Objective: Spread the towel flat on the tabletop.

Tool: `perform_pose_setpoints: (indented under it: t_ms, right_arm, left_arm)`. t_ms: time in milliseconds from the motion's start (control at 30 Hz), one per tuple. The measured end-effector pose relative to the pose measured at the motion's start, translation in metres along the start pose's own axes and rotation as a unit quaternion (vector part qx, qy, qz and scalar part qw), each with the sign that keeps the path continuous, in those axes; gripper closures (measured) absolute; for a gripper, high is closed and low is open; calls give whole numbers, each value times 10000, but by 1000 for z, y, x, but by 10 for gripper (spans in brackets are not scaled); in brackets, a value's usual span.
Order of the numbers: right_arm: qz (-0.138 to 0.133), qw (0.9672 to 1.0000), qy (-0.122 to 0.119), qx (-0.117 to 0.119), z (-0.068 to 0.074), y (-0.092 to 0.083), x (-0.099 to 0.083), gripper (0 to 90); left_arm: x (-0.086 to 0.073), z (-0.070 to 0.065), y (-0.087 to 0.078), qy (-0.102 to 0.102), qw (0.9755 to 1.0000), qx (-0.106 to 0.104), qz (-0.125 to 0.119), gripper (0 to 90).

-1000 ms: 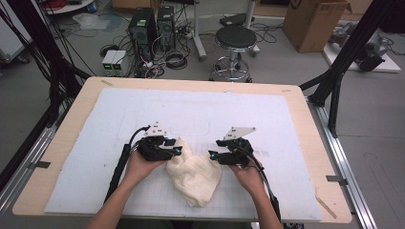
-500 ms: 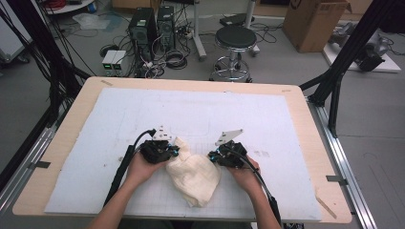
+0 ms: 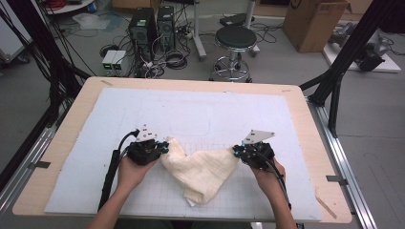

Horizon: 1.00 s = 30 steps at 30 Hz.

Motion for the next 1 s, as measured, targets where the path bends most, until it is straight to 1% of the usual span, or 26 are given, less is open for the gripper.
perform_pose_setpoints:
  t_ms: [33,67,100,133,167,200,233,300,333,367,400,433,500,600,667,733,800,833,900,933,967,1000]
  right_arm:
    - [0,10000,0,0,0,0,0,850]
    - [86,10000,48,-12,-2,1,-7,850]
    - [177,9997,134,-39,-4,3,-13,850]
    - [317,9993,197,-27,-4,5,-26,849]
    - [317,9993,197,-27,-4,5,-26,849]
    - [334,9992,206,-15,-4,5,-29,848]
    - [355,9991,233,55,-3,5,-33,847]
    - [349,9991,173,153,0,1,-35,834]
    - [329,9988,235,265,1,-1,-35,808]
    - [281,9986,257,362,2,-3,-34,778]
    - [226,9988,241,357,1,-6,-32,747]
    - [129,9989,257,371,0,-9,-29,709]
    - [-74,9987,342,383,-2,-13,-23,670]
    - [-334,9975,446,429,-4,-15,-12,629]
    - [-339,9971,403,550,-1,-10,-6,590]
    - [-258,9968,322,689,4,-1,-3,575]
    - [-87,9972,284,689,5,5,-5,549]
    - [25,9971,318,686,4,8,-8,542]
    - [220,9966,368,702,3,13,-12,537]
    - [323,9966,339,685,2,16,-14,542]
    - [449,9964,303,651,2,18,-16,588]
    - [551,9960,222,674,3,20,-18,648]
  left_arm:
    - [-3,0,1,25,9999,24,109,859]
    - [-7,-1,3,41,9997,59,221,860]
    - [-10,-1,4,10,9996,58,288,860]
    - [-13,-1,4,18,9993,85,366,860]
    - [-15,-1,4,24,9990,93,434,860]
    - [-17,-1,3,54,9988,112,475,860]
    - [-18,-1,1,59,9986,132,507,860]
    - [-19,1,-1,40,9987,86,509,848]
    - [-19,2,-2,24,9987,43,517,813]
    - [-19,3,-3,19,9987,34,503,748]
    - [-17,4,-4,-8,9991,20,433,693]
    - [-17,5,-5,-37,9992,50,406,657]
    - [-15,9,-7,-115,9996,60,266,602]
    - [-11,12,-6,-276,9996,-50,88,548]
    - [-9,11,-3,-197,9996,-179,91,520]
    - [-8,10,5,-67,9995,-143,264,512]
    - [-9,13,12,-71,9988,-62,476,515]
    - [-11,16,14,-30,9982,-29,605,529]
    - [-16,19,19,-45,9967,-40,811,605]
    - [-18,20,19,-6,9964,-32,851,649]
    - [-17,19,18,-1,9965,-35,831,683]
    - [-17,19,17,23,9964,-97,847,745]
Point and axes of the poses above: each handheld gripper's, and its own axes: y roughly forward along the jaws, x roughly out of its top, z roughly to its left, the point moved 4 cm from there along y, roughly forward along the jaws, and after that the axes turned 4 degrees about -z, right-handed, at the moved point
